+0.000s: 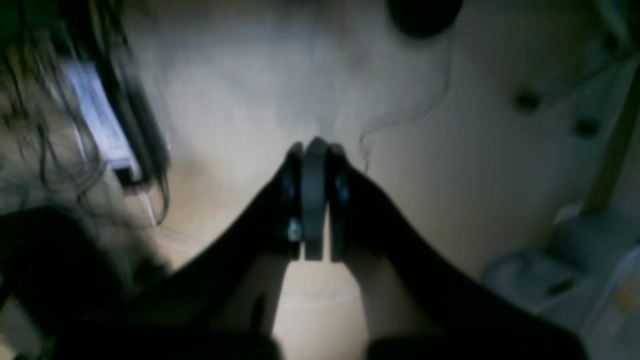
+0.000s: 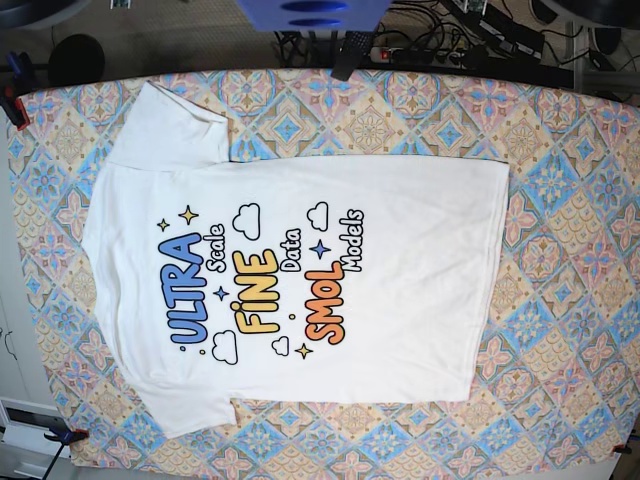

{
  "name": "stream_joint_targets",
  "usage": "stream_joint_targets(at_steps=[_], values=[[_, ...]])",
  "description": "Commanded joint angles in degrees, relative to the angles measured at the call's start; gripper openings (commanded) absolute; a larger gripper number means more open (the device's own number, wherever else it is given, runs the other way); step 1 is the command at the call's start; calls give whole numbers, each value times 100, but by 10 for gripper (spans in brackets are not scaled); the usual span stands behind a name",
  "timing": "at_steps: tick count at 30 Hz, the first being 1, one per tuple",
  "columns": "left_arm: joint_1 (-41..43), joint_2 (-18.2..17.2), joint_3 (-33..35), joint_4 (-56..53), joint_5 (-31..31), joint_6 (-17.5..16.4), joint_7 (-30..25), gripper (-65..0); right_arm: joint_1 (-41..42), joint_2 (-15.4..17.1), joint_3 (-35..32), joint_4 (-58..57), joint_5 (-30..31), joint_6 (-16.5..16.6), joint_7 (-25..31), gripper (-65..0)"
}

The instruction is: Fold the T-shirt properly

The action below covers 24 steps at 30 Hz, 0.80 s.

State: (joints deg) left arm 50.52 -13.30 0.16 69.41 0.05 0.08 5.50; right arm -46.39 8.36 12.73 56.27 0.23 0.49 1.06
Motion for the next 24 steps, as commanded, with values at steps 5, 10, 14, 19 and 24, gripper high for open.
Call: stream_joint_targets(at_steps=[5, 10, 14, 19, 24], values=[[983, -274, -65, 1864, -265, 14, -79, -639, -851, 21, 358, 1305, 25, -36, -5, -650], [1466, -732, -65, 3253, -1109, 23, -71, -638, -1334, -5, 613, 2623, 87, -36, -427, -650], [1466, -969, -170, 4132, -1821, 32, 351, -638, -1396, 12, 648, 3582, 1142, -36, -946, -650], [728, -978, -469, 4501, -2946, 32, 1336, -627, -1352, 21, 771, 4426, 2434, -36, -1860, -650], [-125, -855, -926, 4466, -4493, 32, 2514, -521, -1343, 21, 753, 5050, 2663, -36, -2273, -650]])
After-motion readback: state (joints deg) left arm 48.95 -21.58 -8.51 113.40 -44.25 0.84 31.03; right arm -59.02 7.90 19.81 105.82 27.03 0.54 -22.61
